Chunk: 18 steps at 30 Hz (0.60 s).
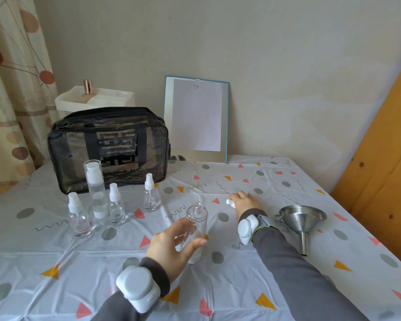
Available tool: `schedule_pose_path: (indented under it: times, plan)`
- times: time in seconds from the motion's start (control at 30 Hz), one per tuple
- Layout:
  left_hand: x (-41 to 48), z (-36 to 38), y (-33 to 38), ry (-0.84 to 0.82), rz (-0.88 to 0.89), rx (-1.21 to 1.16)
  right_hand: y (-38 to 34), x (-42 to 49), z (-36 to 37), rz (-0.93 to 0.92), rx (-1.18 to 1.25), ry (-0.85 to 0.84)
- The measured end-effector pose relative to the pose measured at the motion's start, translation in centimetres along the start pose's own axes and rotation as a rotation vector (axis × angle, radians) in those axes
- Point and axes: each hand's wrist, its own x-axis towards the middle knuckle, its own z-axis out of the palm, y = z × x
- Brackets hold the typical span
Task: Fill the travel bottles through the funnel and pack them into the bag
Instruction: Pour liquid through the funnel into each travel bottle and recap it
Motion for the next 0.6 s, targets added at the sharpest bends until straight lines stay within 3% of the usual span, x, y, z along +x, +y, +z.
schedule_pose_path:
  times: [0.1, 0.23, 0.33, 0.6]
  plan:
    - [0.1, 0.0, -0.1, -0.002, -0.008, 0.003, -0.2, -0.7, -0.1, 0.090, 0.206, 0.158]
    - [0.1, -0.1, 0.0, -0.014, -0.017, 0.021, -1.7, -2.4, -1.9, 0.200, 0.879, 0.393]
    - [0.1, 0.1, -0.2, -0.024, -0.028, 0.024, -3.7, -3.8, -3.9, 0.175, 1.364, 0.383]
    - [0.3, -0.1, 0.2, -0.047, -0.076, 0.050, -7.7, -7.3, -8.5, -0.043, 1.584, 0.250]
